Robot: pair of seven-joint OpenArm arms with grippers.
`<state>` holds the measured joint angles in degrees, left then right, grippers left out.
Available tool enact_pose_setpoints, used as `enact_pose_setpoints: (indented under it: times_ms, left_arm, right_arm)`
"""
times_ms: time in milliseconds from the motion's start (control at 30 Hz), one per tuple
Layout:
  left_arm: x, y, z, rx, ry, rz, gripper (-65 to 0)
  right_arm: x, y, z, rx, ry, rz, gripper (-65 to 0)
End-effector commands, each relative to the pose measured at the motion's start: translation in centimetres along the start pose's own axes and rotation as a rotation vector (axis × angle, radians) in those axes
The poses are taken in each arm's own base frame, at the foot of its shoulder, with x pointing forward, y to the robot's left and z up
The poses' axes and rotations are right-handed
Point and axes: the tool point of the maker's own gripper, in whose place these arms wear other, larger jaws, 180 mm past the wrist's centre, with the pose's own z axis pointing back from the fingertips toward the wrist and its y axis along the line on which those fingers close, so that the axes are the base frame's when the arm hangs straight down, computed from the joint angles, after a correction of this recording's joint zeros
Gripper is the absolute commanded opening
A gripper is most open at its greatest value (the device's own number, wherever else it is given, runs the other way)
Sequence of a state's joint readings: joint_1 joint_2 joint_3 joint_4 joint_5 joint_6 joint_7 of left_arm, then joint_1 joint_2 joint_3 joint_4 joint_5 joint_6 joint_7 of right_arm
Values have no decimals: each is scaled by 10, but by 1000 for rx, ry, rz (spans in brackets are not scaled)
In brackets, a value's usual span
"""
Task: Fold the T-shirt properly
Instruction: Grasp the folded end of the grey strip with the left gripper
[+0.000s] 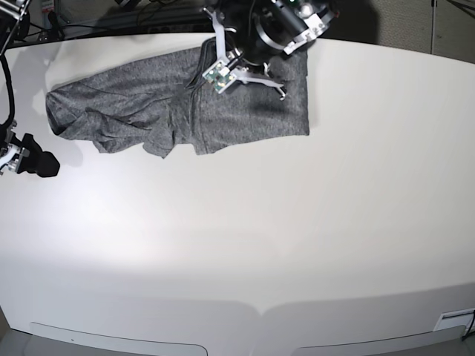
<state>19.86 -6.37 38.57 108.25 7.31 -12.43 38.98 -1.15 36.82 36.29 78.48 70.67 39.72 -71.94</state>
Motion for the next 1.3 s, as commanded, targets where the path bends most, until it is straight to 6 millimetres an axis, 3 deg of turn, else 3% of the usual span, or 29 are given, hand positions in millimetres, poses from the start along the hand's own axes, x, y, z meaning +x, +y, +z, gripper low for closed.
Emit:
enact_pose_setpoints:
  times_ms: [0, 433, 633, 833, 933, 1100, 1167, 1267]
  left_arm:
    - [9, 2, 2, 11, -24, 7, -650]
    - [-12, -3, 2, -17, 93, -3, -650]
    - [-6, -56, 8, -279, 64, -49, -650]
    - [0, -83, 15, -417, 27, -155, -650]
    - [9, -64, 9, -344, 17, -181, -650]
    - [34, 29, -1, 120, -39, 15, -650]
    - [31, 50, 2, 204, -33, 81, -650]
    - [12, 64, 6, 235, 31, 87, -650]
  right_arm:
    - [19, 2, 9, 0, -43, 39, -336]
    - [19, 2, 9, 0, -43, 40, -336]
    - [23, 3, 10, 2, -48, 45, -336]
    - [29, 0, 17, -16, -46, 65, -336]
    - [32, -2, 20, -26, -42, 74, -336]
    - [23, -2, 18, -22, -7, 68, -336]
    - [22, -2, 18, -23, -1, 66, -336]
    - [22, -2, 18, -22, -2, 67, -336]
